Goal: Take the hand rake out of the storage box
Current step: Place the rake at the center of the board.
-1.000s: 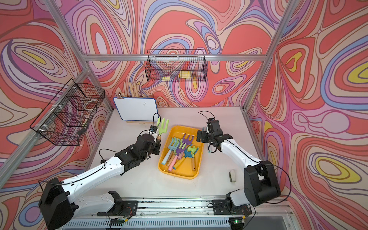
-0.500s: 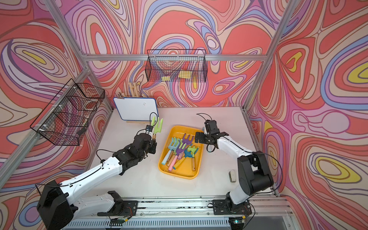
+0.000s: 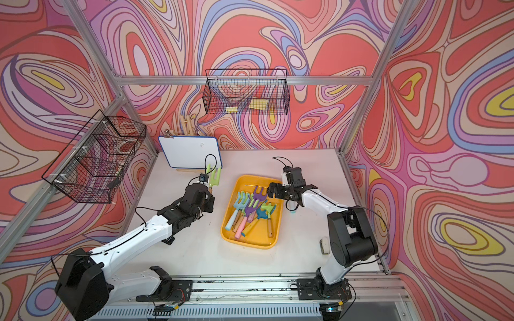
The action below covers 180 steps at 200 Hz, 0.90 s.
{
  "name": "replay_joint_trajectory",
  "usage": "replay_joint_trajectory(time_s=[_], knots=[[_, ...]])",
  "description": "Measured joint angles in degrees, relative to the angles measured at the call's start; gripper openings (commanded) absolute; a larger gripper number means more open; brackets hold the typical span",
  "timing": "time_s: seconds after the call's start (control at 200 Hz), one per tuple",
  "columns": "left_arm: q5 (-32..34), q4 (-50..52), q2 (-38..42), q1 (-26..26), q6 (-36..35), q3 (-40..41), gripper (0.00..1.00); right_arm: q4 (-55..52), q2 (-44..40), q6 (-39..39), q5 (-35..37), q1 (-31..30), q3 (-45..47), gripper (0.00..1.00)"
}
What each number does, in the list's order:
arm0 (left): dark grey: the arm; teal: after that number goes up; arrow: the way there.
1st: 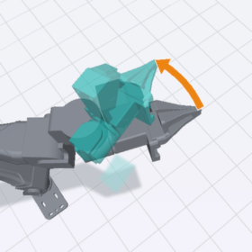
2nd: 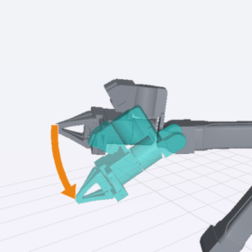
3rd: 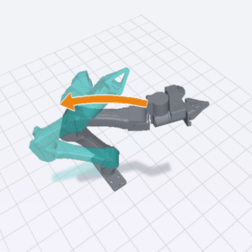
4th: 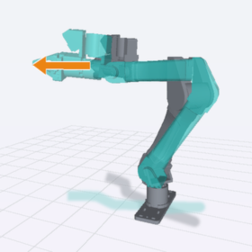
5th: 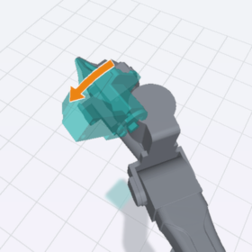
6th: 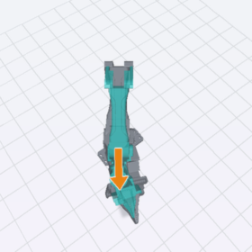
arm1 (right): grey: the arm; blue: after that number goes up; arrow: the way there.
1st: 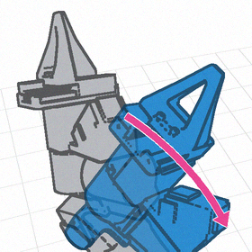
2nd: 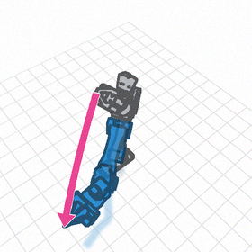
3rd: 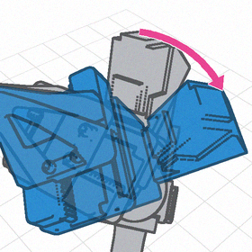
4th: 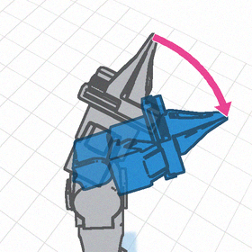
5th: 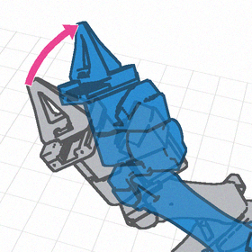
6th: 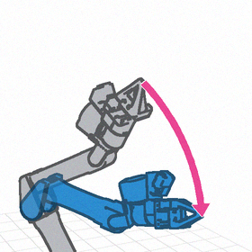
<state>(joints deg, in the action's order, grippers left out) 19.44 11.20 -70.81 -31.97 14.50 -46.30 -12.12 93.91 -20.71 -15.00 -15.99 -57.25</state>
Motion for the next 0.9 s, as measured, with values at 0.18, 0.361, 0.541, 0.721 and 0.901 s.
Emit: replay_joint_trajectory(time_s=[0.18, 0.361, 0.541, 0.721, 0.901], knots=[[-1.1, 0.0, -0.9, 1.6, 0.1, 0.2, 0.07, 3.4, 0.8, 0.0, -4.3, 0.0, 0.3, 0.98], [-2.9, -0.1, -3.3, 4.3, 0.1, 0.2, 0.08, 5.2, 0.8, 0.0, -6.1, 0.0, 0.7, 0.98], [-4.8, 0.0, -7.8, 7.5, 0.5, 0.1, 0.08, 6.7, 0.7, 0.0, -8.4, 0.0, 1.7, 0.98], [-5.8, 0.5, -9.4, 8.2, 0.6, -1.0, 0.09, 7.5, 0.7, -0.4, -9.5, -0.1, 1.9, 0.98], [-6.3, 2.4, -9.7, 8.4, 0.7, -4.7, 0.21, 7.8, -2.1, -0.7, -7.0, -0.2, 4.3, 0.98]])
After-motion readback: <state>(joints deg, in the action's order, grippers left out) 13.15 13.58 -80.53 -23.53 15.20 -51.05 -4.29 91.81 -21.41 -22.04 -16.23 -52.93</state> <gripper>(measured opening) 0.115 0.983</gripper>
